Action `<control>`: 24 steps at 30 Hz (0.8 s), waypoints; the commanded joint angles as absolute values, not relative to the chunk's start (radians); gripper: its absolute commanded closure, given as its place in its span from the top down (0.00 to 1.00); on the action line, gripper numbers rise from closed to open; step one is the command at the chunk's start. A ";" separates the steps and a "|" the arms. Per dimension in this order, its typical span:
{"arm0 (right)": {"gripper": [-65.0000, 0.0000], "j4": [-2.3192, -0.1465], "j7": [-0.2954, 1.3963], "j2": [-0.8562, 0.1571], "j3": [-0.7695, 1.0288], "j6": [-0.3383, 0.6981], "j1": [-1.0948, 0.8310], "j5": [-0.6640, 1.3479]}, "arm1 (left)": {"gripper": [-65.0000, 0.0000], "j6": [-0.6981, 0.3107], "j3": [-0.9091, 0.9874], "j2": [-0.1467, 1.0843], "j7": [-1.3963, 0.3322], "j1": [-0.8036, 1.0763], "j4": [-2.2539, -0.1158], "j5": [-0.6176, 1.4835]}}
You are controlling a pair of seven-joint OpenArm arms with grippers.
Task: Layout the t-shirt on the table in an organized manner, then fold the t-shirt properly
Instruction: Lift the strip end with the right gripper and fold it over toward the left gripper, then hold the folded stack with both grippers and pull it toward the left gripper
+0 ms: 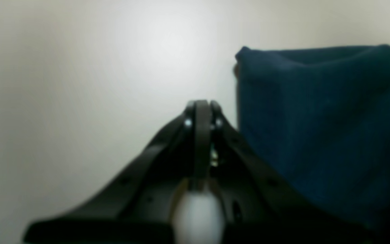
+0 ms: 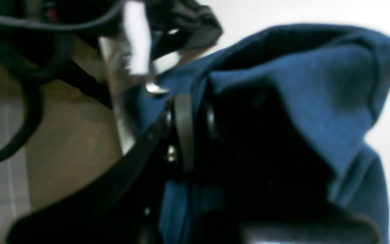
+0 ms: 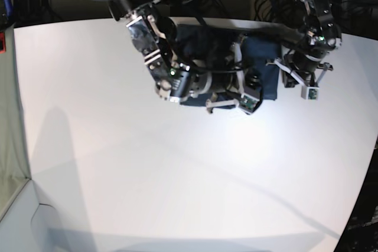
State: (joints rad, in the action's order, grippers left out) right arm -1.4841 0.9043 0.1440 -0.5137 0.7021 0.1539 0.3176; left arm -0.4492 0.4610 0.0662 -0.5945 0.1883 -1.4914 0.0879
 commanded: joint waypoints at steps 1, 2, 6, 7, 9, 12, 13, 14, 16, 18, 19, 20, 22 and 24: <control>0.00 -1.475 0.869 0.157 -0.516 0.698 0.188 0.381 | 0.00 -0.452 0.460 0.068 -0.642 0.197 -1.488 0.068; 0.00 -1.452 0.865 0.157 -0.516 0.698 0.203 0.414 | 0.00 -0.452 0.460 0.068 -0.642 0.197 -1.488 0.067; 0.00 -1.386 0.852 0.157 -0.516 0.698 0.236 0.489 | 0.00 -0.452 0.460 0.068 -0.642 0.196 -1.494 0.070; 0.00 -1.376 0.842 0.157 -0.516 0.698 0.239 0.498 | 0.00 -0.452 0.460 0.068 -0.642 0.196 -1.495 0.070; 0.00 -1.349 0.826 0.157 -0.516 0.698 0.242 0.503 | 0.00 -0.452 0.460 0.068 -0.642 0.196 -1.495 0.070; 0.09 -1.313 0.806 0.157 -0.516 0.698 0.255 0.503 | 0.00 -0.452 0.460 0.068 -0.642 0.196 -1.495 0.070; 0.13 -1.303 0.803 0.157 -0.516 0.698 0.259 0.503 | 0.00 -0.452 0.460 0.068 -0.642 0.196 -1.495 0.070; 0.19 -1.296 0.796 0.157 -0.516 0.698 0.268 0.504 | 0.00 -0.452 0.460 0.068 -0.642 0.196 -1.495 0.070; 0.28 -1.291 0.792 0.157 -0.516 0.698 0.275 0.504 | 0.00 -0.452 0.460 0.068 -0.642 0.196 -1.494 0.070; 0.39 -1.303 0.800 0.157 -0.516 0.698 0.277 0.507 | 0.00 -0.452 0.460 0.068 -0.642 0.196 -1.489 0.070; 0.44 -1.319 0.802 0.157 -0.516 0.698 0.277 0.519 | 0.00 -0.452 0.460 0.068 -0.642 0.194 -1.486 0.070; 0.49 -1.343 0.802 0.157 -0.518 0.698 0.272 0.542 | 0.00 -0.452 0.460 0.068 -0.642 0.194 -1.486 0.070; 0.54 -1.434 0.802 0.157 -0.519 0.698 0.254 0.585 | 0.00 -0.452 0.460 0.068 -0.642 0.194 -1.488 0.070; 0.54 -1.523 0.796 0.157 -0.513 0.698 0.222 0.593 | 0.00 -0.452 0.463 0.068 -0.642 0.194 -1.494 0.070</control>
State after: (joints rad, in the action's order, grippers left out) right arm -1.5093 0.8104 0.1455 -0.5140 0.6853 0.2100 0.5781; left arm -0.4496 0.4614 0.0662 -0.5941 0.1879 -1.4910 0.0917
